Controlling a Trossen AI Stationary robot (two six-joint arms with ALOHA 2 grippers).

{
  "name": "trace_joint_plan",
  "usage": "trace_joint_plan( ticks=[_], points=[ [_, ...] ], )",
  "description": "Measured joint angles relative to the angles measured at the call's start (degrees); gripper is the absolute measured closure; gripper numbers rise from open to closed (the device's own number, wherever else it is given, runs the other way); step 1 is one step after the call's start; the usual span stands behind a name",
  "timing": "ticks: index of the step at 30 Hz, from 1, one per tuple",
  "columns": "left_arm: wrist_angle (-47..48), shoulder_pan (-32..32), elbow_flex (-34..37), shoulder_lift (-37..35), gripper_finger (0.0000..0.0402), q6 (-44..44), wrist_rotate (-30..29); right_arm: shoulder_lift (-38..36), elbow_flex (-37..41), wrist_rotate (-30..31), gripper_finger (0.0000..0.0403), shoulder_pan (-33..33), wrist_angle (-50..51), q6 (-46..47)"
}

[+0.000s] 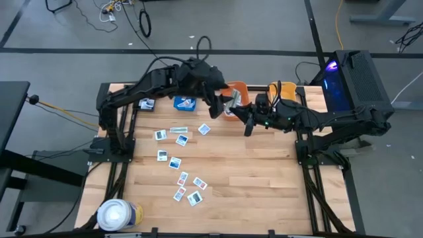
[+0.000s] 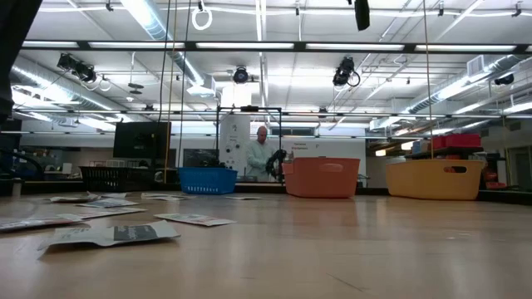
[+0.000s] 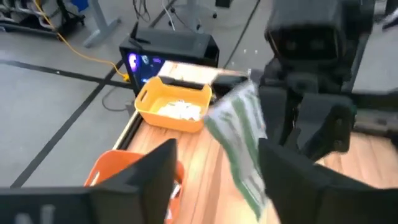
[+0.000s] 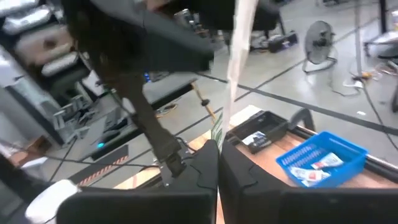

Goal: Pick & Place First Aid Supplies
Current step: Put the bandage into the yellow bin

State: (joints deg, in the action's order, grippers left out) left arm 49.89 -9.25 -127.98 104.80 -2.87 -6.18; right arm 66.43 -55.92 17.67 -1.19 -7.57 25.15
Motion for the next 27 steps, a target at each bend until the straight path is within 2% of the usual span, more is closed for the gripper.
trace_joint_plan(
  ticks=[3,6,10,13,17,23,27],
  points=[
    [0.63,-0.78,-0.01,-1.27,0.0127,-2.18,2.44,0.00,0.01,-2.85,0.0401,0.00,-1.62,-2.30],
    [0.85,-1.68,-0.01,-2.01,0.0100,-3.54,8.52,0.00,0.02,-6.21,0.0401,0.00,-4.27,-4.72],
    [1.58,-2.80,-0.01,-3.25,0.0087,-3.81,17.08,0.00,0.02,-8.73,0.0401,-0.02,-5.96,-5.75],
    [3.03,-3.22,-0.01,-4.30,0.0086,-1.68,19.20,0.00,0.00,-8.73,0.0401,-0.02,-5.28,-4.85],
    [7.96,-3.13,-0.01,-6.14,0.0086,0.09,15.85,0.00,0.02,-8.72,0.0401,0.00,-3.85,-4.64],
    [17.30,-1.23,-0.01,-7.06,0.0086,0.12,5.16,0.00,0.01,-8.60,0.0401,0.00,-0.06,-4.66],
    [22.42,-0.34,-0.01,-7.04,0.0086,0.28,3.48,0.00,0.01,-6.91,0.0401,0.00,3.66,-4.66]
  ],
)
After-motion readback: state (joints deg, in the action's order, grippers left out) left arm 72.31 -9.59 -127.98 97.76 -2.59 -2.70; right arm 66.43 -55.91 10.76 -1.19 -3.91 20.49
